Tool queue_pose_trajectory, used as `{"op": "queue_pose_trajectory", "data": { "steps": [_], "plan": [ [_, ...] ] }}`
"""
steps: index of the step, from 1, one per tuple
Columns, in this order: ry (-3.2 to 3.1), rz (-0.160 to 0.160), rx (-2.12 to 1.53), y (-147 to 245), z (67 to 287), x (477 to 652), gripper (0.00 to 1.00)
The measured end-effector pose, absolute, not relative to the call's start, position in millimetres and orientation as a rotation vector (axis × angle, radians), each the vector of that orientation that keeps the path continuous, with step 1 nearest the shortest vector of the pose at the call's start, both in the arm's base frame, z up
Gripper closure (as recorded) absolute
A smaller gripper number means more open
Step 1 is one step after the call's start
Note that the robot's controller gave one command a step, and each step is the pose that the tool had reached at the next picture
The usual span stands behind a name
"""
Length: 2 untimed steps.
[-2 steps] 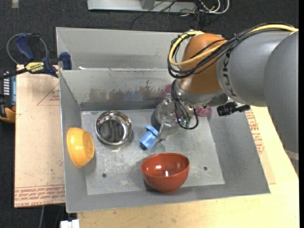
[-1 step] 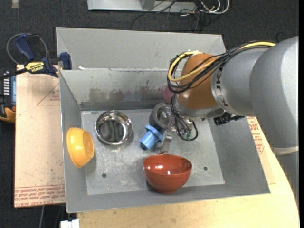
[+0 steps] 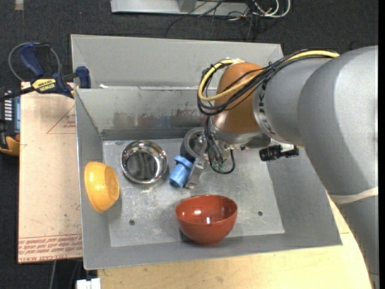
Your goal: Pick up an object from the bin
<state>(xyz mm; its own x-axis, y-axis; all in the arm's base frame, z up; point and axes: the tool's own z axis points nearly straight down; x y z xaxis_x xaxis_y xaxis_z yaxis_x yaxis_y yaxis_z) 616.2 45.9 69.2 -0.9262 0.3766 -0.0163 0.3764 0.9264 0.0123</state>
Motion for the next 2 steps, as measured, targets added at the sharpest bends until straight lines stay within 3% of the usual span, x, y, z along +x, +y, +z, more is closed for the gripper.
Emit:
{"op": "queue_pose_trajectory", "data": {
  "steps": [1, 2],
  "plan": [
    [3.123, 0.003, 0.165, 67.9, 71.5, 608.2, 1.00],
    [3.123, 0.003, 0.165, 67.9, 71.8, 608.1, 1.00]
  ]
}}
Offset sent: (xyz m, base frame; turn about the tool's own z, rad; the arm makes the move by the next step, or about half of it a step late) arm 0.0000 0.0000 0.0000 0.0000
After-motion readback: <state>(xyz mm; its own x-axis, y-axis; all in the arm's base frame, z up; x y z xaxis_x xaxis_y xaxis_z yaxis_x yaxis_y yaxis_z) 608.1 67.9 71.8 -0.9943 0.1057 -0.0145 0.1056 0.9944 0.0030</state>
